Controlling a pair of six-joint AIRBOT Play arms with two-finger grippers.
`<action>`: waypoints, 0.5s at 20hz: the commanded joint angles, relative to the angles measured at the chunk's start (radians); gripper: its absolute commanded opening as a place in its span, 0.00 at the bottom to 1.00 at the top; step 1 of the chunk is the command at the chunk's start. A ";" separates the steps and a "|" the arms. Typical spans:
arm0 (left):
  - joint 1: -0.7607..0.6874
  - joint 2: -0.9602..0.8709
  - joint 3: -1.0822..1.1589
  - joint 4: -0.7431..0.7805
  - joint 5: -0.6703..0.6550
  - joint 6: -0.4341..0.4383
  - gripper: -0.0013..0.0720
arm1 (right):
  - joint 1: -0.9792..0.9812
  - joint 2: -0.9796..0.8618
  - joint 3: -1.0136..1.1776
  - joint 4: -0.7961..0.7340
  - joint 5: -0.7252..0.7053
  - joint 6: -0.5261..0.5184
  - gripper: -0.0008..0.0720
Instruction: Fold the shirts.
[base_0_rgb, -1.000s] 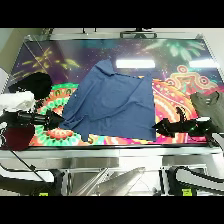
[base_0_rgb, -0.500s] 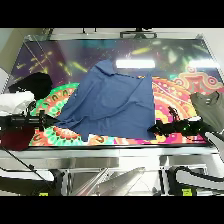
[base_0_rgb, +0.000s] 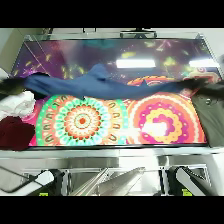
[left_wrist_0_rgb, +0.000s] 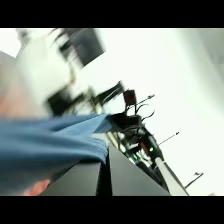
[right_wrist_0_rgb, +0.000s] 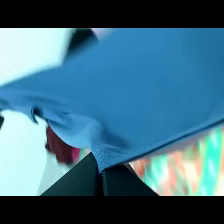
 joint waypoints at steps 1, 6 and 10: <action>0.057 0.247 0.217 -0.501 -0.040 0.014 0.05 | -0.176 0.176 0.353 0.311 0.006 0.012 0.02; 0.317 0.371 0.457 -0.585 0.023 -0.034 0.05 | -0.367 0.258 0.593 0.348 -0.121 0.020 0.02; 0.230 0.296 0.474 -0.276 0.032 -0.040 0.05 | -0.343 0.225 0.572 0.112 -0.101 0.075 0.02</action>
